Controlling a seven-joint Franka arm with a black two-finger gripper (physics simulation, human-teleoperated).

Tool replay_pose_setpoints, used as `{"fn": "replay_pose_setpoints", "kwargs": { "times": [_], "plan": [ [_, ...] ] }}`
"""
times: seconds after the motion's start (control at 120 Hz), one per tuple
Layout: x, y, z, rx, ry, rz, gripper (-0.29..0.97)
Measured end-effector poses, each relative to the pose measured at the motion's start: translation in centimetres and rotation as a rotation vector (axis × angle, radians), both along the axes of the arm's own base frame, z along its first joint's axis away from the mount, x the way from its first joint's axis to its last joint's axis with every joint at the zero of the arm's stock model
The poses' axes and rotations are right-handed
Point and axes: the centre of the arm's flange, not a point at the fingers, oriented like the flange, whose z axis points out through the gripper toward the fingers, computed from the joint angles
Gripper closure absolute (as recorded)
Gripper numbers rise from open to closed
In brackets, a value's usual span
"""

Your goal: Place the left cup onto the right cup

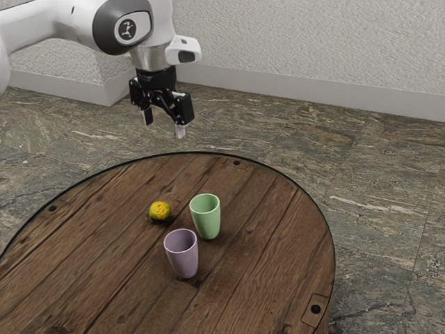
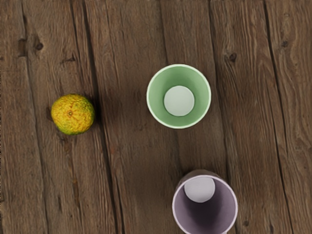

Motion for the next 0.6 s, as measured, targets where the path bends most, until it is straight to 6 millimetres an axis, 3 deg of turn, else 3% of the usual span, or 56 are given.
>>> {"fn": "replay_pose_setpoints", "kwargs": {
  "times": [0.175,0.375,0.6],
  "plan": [
    [0.0,-0.1,-0.1,0.002,-0.008,0.000,0.00],
    [-0.1,-1.1,-3.2,-0.008,0.014,-0.013,0.00],
    [-0.5,-2.4,-8.5,-0.049,0.053,-0.016,0.01]
  ]
}}
